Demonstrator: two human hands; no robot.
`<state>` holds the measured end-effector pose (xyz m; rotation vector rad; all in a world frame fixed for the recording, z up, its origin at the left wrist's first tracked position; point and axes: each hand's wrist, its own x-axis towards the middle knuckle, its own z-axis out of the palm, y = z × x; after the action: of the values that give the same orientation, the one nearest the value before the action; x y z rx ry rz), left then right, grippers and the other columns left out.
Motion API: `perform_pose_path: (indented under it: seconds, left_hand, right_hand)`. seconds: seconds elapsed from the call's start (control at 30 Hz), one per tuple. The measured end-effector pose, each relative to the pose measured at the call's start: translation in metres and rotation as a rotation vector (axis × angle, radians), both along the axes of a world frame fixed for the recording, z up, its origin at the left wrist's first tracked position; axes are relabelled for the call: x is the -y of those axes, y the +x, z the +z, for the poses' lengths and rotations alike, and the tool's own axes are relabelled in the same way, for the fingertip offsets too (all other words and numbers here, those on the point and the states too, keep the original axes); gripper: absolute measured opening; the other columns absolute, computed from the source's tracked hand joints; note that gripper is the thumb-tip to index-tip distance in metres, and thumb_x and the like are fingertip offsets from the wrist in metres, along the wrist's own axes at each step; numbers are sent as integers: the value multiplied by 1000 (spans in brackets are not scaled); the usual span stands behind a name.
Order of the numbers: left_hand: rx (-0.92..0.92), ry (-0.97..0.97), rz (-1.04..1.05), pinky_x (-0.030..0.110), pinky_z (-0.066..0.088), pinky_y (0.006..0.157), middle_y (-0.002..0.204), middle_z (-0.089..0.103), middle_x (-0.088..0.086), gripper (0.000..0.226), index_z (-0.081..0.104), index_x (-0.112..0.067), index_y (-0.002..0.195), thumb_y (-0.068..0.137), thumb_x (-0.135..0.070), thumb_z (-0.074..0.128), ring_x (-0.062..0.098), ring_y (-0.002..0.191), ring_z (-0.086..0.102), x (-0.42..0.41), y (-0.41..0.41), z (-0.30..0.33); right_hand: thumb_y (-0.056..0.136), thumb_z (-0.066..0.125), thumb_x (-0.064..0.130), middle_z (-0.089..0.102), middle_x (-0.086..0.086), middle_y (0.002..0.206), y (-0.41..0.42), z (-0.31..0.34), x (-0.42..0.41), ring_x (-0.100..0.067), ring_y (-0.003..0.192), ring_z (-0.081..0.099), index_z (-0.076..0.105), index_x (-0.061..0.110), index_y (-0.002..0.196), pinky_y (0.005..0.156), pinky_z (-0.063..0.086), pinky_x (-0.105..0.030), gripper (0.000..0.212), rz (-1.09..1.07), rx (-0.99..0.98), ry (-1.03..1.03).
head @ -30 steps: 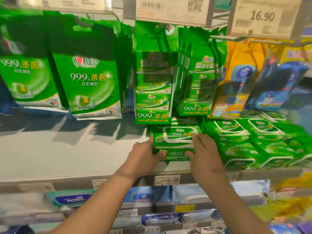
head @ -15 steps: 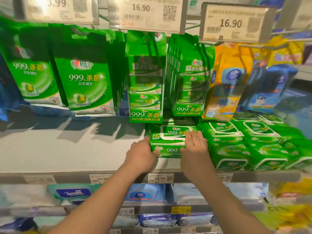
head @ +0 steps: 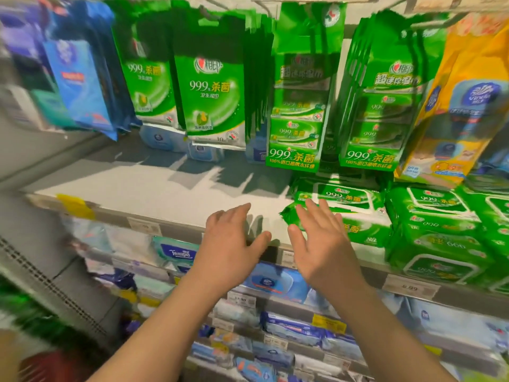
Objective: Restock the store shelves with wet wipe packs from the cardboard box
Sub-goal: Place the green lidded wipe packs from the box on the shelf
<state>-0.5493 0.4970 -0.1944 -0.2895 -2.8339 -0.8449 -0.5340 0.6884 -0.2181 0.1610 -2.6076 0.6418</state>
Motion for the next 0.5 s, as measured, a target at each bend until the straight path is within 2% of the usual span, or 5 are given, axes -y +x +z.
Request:
perform_pose_path:
  seconds: [0.13,0.2,0.33,0.4,0.5]
  left_hand:
    - [-41,-18,87,38,18,121,162,32,3,75,34,-23,156,95,-63,50,24,145,23,35,20,-4]
    - [-42,-23,132,41,17,122,163,29,4,83,33,-26,156,89,-74,38,26,146,23,57,30,-8]
    - [-26,-8,233,41,17,123,164,28,2,94,29,-26,158,82,-81,25,24,148,20,121,58,-17]
    - [-17,8,311,38,14,124,163,32,3,98,33,-25,157,79,-83,24,21,149,21,163,79,-21]
    - [26,19,453,35,11,122,163,32,2,101,33,-26,157,76,-85,22,20,150,20,233,120,-33]
  right_hand:
    - [94,17,62,39,-3,162,-1,10,34,-25,155,24,49,23,151,126,18,-51,77,43,120,102]
    - [91,12,66,31,1,166,-2,15,55,-21,157,15,42,27,155,128,13,-44,81,75,173,122]
    - [97,19,69,23,6,168,8,23,118,-16,158,7,36,32,157,129,8,-38,73,194,225,94]
    - [104,31,59,19,9,169,17,23,159,-14,158,4,33,34,158,129,5,-36,60,275,278,88]
    - [105,37,53,20,7,169,35,17,229,-15,158,5,36,35,157,128,4,-33,55,404,320,86]
